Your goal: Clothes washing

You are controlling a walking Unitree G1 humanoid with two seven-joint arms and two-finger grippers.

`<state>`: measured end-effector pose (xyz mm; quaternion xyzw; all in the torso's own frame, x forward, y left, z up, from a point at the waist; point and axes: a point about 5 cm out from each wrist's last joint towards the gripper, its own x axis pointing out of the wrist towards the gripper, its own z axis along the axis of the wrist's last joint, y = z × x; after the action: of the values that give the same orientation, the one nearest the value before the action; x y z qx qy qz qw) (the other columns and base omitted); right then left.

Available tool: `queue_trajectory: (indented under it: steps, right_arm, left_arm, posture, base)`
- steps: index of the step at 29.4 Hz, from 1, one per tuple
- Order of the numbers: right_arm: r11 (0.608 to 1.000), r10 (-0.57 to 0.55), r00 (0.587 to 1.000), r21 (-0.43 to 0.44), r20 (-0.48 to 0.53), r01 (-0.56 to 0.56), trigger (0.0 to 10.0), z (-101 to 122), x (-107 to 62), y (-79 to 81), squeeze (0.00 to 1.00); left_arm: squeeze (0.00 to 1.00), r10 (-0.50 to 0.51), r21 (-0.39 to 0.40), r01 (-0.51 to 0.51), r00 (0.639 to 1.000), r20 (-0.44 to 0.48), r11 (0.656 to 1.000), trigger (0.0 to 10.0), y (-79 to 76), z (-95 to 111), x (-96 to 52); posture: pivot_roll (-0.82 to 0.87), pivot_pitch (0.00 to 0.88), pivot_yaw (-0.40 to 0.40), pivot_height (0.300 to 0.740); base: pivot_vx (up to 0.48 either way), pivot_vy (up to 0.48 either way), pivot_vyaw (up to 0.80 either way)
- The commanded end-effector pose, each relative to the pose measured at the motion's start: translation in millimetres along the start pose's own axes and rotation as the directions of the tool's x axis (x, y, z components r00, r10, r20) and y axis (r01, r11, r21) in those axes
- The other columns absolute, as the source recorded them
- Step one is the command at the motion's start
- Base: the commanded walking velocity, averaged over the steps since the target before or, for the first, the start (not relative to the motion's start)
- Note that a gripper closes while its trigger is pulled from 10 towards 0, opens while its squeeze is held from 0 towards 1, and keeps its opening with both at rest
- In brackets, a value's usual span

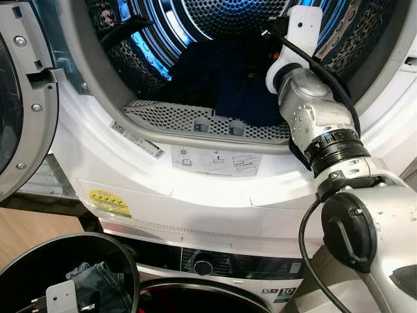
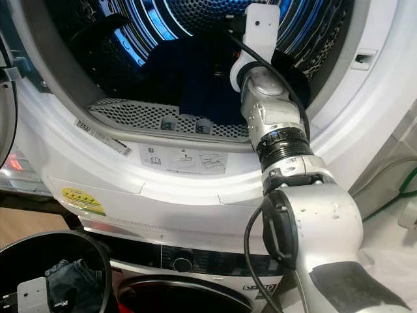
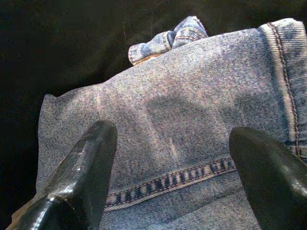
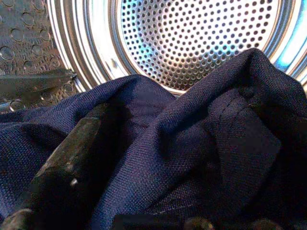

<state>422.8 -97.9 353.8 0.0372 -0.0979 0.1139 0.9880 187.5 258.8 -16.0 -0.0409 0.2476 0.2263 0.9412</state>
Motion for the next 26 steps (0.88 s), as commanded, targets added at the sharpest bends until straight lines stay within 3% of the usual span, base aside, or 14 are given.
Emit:
queue_trajectory:
  steps: [1, 4, 9, 15, 22, 24, 26]
  right_arm:
    - [1.000, -0.005, 1.000, 0.023, -0.003, 0.005, 10.0, 1.1, -2.2, -3.5, 0.00]
    - [1.000, 0.015, 1.000, 0.026, 0.024, -0.015, 10.0, 6.7, -5.4, -1.6, 0.00]
    - [0.986, 0.135, 0.988, 0.084, 0.076, -0.142, 10.0, 11.1, -17.7, 14.1, 0.00]
    - [0.967, 0.222, 0.972, 0.107, 0.081, -0.230, 10.0, 10.6, -34.1, 23.7, 0.00]
    - [0.945, 0.301, 0.945, 0.095, 0.128, -0.314, 10.0, 23.6, -63.9, 17.6, 0.00]
    - [0.934, 0.346, 0.926, 0.037, 0.151, -0.355, 10.0, 29.1, -80.7, 10.5, 0.00]
    - [0.930, 0.359, 0.920, 0.023, 0.155, -0.366, 10.0, 29.7, -86.5, 7.7, 0.00]
  left_arm:
    - [0.00, -0.015, 0.012, 0.015, 0.999, -0.032, 1.000, 10.0, -1.9, -9.0, -2.9]
    - [0.00, -0.015, 0.012, 0.016, 0.999, -0.034, 1.000, 10.0, -2.0, -9.4, -3.2]
    - [0.00, -0.020, 0.011, 0.020, 0.999, -0.035, 1.000, 10.0, -3.1, -11.1, -3.9]
    - [0.00, -0.022, 0.008, 0.023, 0.999, -0.036, 1.000, 10.0, -4.1, -12.9, -5.3]
    - [0.00, -0.019, 0.004, 0.020, 0.999, -0.038, 1.000, 10.0, -4.4, -14.6, -7.6]
    - [0.00, -0.018, 0.004, 0.019, 0.999, -0.047, 1.000, 10.0, -4.4, -17.8, -8.9]
    - [0.00, -0.018, 0.004, 0.019, 0.999, -0.048, 1.000, 10.0, -4.4, -18.2, -9.1]
  posture:
    - [0.07, 0.000, -0.036, 0.740]
    - [0.07, 0.000, -0.036, 0.740]
    - [0.07, 0.000, -0.045, 0.740]
    - [0.08, 0.000, -0.054, 0.740]
    - [0.08, 0.000, -0.060, 0.740]
    - [0.06, 0.000, -0.060, 0.740]
    - [0.06, 0.000, -0.062, 0.740]
  base:
    - [0.000, 0.000, 0.00]
    - [0.000, 0.000, 0.00]
    - [0.000, 0.000, 0.00]
    - [0.000, 0.000, 0.00]
    - [0.000, 0.000, 0.00]
    - [0.000, 0.000, 0.00]
    - [0.000, 0.000, 0.00]
